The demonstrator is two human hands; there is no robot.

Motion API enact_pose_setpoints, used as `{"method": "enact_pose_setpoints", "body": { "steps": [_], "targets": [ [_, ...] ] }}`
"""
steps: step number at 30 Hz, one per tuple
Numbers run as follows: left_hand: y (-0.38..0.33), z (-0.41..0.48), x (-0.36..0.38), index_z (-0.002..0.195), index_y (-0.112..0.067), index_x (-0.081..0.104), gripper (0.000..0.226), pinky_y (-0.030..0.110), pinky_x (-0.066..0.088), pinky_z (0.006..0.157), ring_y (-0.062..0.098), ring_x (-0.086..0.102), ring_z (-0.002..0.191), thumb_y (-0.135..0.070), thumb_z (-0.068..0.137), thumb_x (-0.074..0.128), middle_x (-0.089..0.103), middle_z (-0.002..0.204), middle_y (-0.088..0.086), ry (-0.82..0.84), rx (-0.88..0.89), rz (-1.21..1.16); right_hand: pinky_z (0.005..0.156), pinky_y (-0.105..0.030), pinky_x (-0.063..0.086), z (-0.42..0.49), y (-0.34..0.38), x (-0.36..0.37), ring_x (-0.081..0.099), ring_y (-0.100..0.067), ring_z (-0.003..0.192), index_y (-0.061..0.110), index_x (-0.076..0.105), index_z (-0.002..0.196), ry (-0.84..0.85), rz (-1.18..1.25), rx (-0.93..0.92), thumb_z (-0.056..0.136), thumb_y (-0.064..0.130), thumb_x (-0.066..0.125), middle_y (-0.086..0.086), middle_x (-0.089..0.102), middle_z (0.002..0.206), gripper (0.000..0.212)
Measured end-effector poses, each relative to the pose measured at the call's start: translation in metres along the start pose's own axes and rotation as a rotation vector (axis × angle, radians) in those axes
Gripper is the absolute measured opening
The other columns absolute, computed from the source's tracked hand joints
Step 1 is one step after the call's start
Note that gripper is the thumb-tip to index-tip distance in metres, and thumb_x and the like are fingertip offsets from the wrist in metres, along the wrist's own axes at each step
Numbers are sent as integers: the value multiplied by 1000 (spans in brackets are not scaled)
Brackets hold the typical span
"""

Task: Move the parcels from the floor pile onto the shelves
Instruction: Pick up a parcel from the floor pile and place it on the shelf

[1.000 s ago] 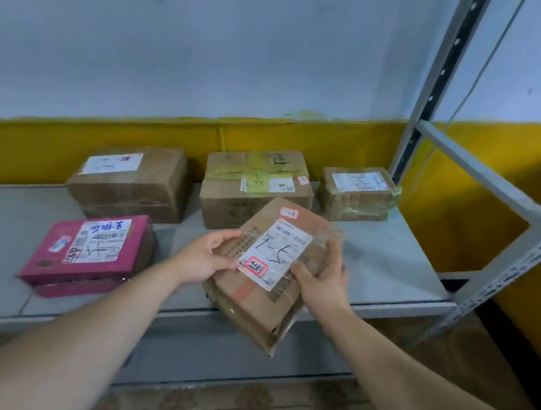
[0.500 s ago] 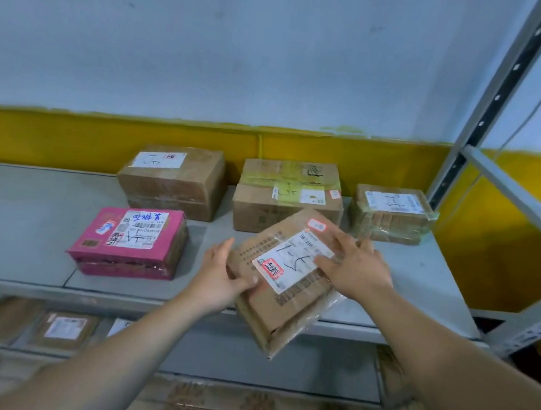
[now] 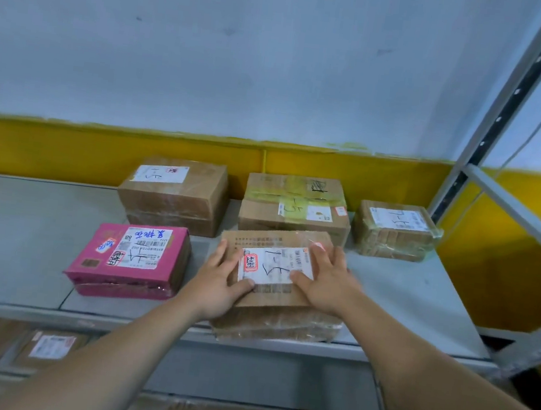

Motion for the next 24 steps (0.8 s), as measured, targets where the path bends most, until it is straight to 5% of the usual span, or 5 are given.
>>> {"method": "enact_pose_setpoints", "body": {
  "steps": [6, 12, 15, 18, 24],
  "targets": [
    [5, 24, -11, 154, -37, 1, 78, 44, 11, 121, 19, -4, 149, -58, 93, 46, -24, 158, -13, 72, 26, 63, 121, -49, 10, 16, 6, 5, -13, -27, 151, 36, -7, 156, -56, -118, -10, 95, 69, 25, 0, -25, 162, 77],
    [5, 36, -18, 153, -39, -2, 77, 49, 12, 120, 19, -10, 149, -62, 93, 40, -23, 159, -11, 119, 51, 144, 119, -52, 14, 24, 9, 5, -6, -28, 152, 39, -6, 155, -31, -113, 25, 95, 68, 26, 5, -22, 163, 74],
    [14, 30, -32, 153, -38, 2, 71, 50, 4, 118, 18, -15, 148, -65, 94, 30, -16, 160, -10, 61, 91, 209, 120, -58, 4, 22, 14, 0, -10, -29, 151, 37, -3, 156, -42, -183, 46, 95, 67, 25, 2, -18, 164, 74],
    [57, 26, -55, 153, -37, 8, 69, 53, 2, 119, 22, -11, 149, -67, 93, 23, -7, 162, -5, -87, -47, 294, 118, -61, -6, 21, 36, -4, -17, -31, 150, 34, 0, 157, -83, -289, -12, 91, 74, 25, -3, -13, 165, 81],
    [137, 10, -57, 151, -42, -9, 86, 71, -2, 110, 35, -15, 147, -83, 82, 22, -18, 161, -2, 29, -369, 442, 114, -64, -12, 21, 70, 25, -18, -38, 149, 47, -4, 154, -12, -293, -37, 74, 93, 17, 0, -14, 165, 94]
  ]
}}
Point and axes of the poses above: each hand's wrist, its own z-axis towards the middle knuckle, its own x-axis out of the palm, y = z × x, the point moved 3 cm from there along z, towards the middle knuckle
